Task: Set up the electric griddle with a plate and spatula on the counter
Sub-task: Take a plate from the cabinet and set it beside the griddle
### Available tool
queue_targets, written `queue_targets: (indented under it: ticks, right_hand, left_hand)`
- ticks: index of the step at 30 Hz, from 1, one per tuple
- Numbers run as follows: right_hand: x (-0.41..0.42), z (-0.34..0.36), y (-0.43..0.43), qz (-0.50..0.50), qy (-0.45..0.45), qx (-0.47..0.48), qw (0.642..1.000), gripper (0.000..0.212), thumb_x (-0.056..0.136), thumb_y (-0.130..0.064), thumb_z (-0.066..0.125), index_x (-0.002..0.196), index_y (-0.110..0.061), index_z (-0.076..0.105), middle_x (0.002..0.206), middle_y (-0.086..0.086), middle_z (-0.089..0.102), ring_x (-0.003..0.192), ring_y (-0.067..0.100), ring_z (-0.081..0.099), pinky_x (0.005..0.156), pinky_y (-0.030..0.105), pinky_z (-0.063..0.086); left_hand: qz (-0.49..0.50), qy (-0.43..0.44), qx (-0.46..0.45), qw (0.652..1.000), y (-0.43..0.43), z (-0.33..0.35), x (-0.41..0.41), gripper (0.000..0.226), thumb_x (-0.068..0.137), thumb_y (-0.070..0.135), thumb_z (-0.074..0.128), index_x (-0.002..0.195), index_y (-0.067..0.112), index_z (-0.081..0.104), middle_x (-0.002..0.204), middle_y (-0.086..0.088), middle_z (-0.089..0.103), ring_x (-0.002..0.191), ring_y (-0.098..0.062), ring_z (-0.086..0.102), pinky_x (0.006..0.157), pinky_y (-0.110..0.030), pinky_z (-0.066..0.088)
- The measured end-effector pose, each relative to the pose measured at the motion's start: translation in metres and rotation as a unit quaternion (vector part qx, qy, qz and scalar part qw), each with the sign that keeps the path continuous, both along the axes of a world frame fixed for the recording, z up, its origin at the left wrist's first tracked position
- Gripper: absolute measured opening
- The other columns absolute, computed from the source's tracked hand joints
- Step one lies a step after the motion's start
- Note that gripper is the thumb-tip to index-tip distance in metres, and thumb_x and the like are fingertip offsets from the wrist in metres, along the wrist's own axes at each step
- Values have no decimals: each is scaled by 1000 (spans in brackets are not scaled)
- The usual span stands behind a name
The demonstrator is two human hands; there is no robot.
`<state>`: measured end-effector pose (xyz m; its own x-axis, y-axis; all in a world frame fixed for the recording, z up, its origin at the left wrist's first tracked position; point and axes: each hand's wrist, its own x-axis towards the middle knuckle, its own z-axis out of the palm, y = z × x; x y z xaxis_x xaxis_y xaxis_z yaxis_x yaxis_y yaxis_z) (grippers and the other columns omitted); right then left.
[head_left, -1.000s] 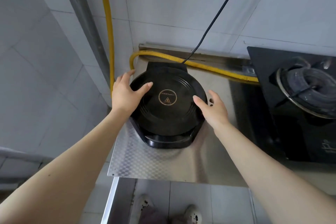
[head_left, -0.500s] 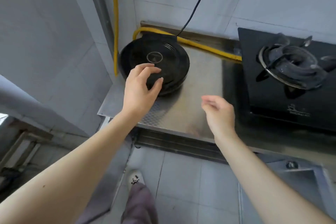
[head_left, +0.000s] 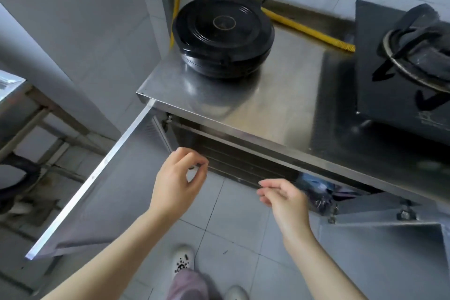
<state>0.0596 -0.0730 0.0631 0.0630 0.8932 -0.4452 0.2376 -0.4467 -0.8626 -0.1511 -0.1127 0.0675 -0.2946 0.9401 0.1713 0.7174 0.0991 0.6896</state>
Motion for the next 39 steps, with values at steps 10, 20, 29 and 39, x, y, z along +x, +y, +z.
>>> queue_targets:
  ticks: [10, 20, 29, 39]
  right_hand:
    - [-55, -139, 74, 30, 6, -57, 998, 28, 85, 5, 55, 81, -16, 73, 68, -1, 74, 64, 12, 66, 63, 21, 52]
    - [-116, -239, 211, -32, 65, -36, 997, 29, 94, -6, 49, 121, -14, 57, 112, 7, 61, 95, 20, 65, 67, 24, 53]
    - [-145, -277, 284, -9, 122, -43, 992, 34, 94, -17, 56, 127, -9, 52, 86, 7, 63, 67, 16, 64, 40, 23, 54]
    - [-134, -280, 270, -21, 126, -56, 990, 34, 93, 1, 53, 126, -7, 56, 109, 12, 65, 77, 22, 66, 49, 25, 58]
  left_hand:
    - [21, -91, -157, 983, 70, -141, -45, 20, 86, 30, 60, 106, 28, 63, 104, 9, 55, 90, -1, 57, 75, -11, 39]
    - [118, -249, -93, 957, 202, -242, -82, 63, 80, 33, 68, 136, 20, 42, 113, 3, 53, 99, -14, 53, 78, -23, 42]
    - [108, -343, -118, 925, 262, -284, -98, 78, 84, 33, 66, 147, 16, 25, 139, -10, 47, 122, -25, 50, 93, -34, 48]
    - [108, -398, -114, 904, 250, -279, -96, 63, 89, 22, 62, 144, 12, 33, 139, -8, 48, 118, -21, 52, 89, -31, 51]
